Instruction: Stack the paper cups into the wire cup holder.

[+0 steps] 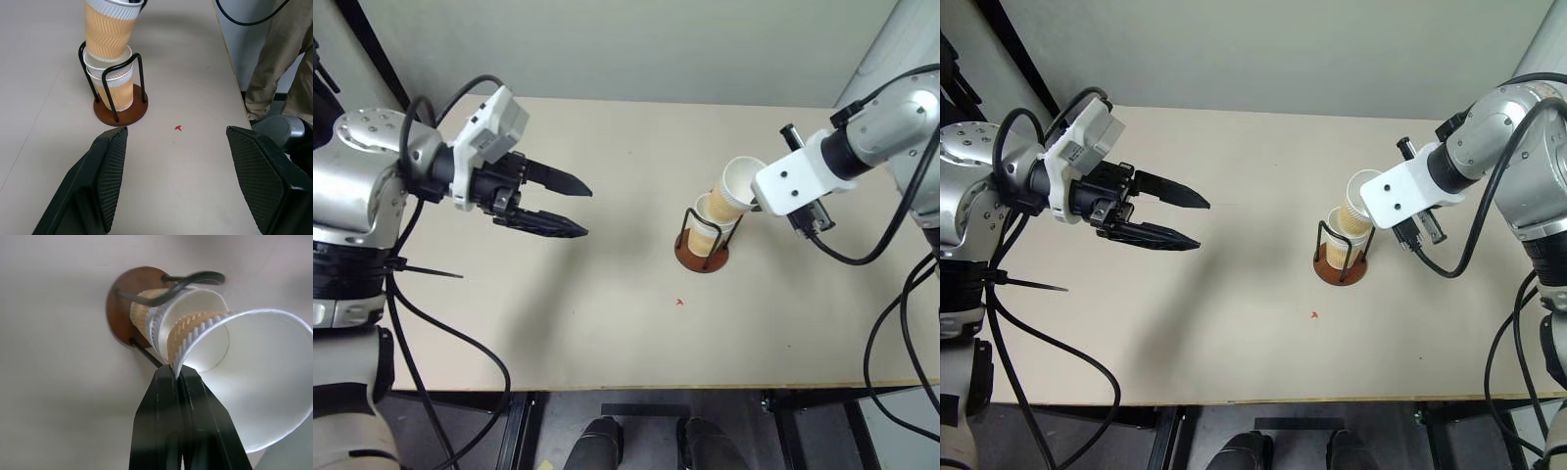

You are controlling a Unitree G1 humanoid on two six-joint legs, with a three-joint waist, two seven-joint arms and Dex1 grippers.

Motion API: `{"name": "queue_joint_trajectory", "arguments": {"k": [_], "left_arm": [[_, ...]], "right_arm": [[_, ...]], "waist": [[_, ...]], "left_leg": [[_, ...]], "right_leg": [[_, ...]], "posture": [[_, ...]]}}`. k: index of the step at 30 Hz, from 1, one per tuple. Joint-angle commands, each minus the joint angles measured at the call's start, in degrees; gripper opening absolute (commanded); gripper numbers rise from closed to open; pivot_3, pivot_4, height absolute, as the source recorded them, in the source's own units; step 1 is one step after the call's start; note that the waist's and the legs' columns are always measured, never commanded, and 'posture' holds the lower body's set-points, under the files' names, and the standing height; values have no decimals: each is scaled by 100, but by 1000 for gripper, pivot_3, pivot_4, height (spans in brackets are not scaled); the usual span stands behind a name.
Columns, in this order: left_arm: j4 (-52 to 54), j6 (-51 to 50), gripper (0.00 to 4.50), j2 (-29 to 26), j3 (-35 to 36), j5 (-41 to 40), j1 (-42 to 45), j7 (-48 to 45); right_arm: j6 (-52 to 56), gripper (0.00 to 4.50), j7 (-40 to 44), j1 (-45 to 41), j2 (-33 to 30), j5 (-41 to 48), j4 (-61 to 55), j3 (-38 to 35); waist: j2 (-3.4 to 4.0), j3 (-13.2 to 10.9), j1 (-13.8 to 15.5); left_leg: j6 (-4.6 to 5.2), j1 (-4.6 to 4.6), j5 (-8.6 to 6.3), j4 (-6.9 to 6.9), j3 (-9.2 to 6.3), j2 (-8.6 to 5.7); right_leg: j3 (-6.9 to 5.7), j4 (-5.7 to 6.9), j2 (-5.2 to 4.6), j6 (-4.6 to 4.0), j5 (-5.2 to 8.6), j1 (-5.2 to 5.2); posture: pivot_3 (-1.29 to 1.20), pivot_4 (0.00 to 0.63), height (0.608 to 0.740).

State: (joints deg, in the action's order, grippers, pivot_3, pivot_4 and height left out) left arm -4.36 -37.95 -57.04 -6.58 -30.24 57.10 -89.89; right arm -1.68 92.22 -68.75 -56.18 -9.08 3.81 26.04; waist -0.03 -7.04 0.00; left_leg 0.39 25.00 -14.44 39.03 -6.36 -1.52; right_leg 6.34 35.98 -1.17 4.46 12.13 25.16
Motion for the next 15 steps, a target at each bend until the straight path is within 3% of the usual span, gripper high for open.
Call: {"name": "queue_joint_trajectory", "arguments": {"k": [1,5,8,12,15], "left_arm": [[168,-26,3471,-91,250,-86,14,-52],[206,-44,3471,-94,268,-101,-9,-22],[262,-71,3471,-99,300,-121,-55,9],[322,-110,3471,-107,352,-146,-121,52],[340,-137,3471,-106,402,-152,-177,122]], "right_arm": [[-37,18,28,-29,-50,57,-160,5],[-76,191,1,-18,202,-124,-75,-32],[97,931,-54,-59,457,-127,-19,-99],[484,2272,-268,-346,808,-138,346,-272],[1371,2272,-521,-488,1075,131,439,-612]], "waist": [[0,0,0],[0,0,-11],[0,0,-21],[0,0,-25],[0,0,-16]], "left_leg": [[0,0,0,0,0,0],[-1,-1,1,1,0,1],[-2,-1,2,1,0,1],[-4,-1,2,2,0,2],[-5,0,3,-1,0,1]], "right_leg": [[0,0,0,0,0,0],[0,3,0,-1,-1,0],[0,6,1,-3,-2,2],[-1,6,1,-4,-2,2],[-2,5,1,-6,-1,4]], "posture": [[0,150,740],[0,150,740],[0,150,740],[0,150,740],[0,150,740]]}}
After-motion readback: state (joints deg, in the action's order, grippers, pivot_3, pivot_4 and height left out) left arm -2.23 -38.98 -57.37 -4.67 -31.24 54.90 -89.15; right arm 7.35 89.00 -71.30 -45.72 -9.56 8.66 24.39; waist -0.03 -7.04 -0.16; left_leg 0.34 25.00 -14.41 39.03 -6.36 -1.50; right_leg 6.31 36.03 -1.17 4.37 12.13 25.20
